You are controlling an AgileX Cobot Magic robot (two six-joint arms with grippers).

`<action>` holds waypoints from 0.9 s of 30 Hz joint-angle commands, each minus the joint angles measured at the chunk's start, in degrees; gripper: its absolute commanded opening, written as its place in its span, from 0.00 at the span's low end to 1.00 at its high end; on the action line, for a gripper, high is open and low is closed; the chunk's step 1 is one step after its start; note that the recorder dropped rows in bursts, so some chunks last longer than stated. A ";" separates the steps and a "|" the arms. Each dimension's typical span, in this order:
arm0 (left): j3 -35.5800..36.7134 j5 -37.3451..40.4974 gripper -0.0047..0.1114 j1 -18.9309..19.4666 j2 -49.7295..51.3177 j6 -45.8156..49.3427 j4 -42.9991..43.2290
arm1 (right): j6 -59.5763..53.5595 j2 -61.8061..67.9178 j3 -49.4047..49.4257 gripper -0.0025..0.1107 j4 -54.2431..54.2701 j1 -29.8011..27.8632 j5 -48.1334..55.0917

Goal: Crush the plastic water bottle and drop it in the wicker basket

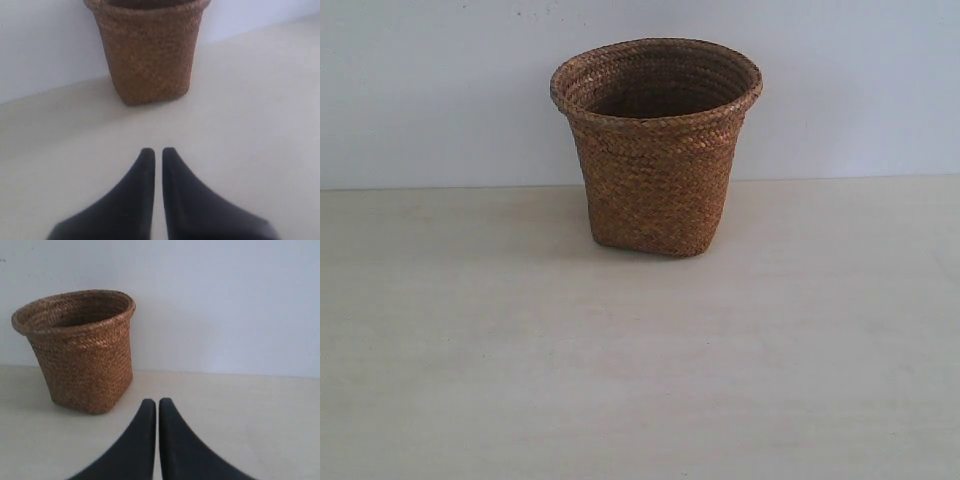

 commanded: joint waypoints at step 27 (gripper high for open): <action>20.31 -21.42 0.07 0.21 -12.23 0.74 -3.92 | -4.39 -3.56 17.66 0.02 3.68 -0.05 -17.57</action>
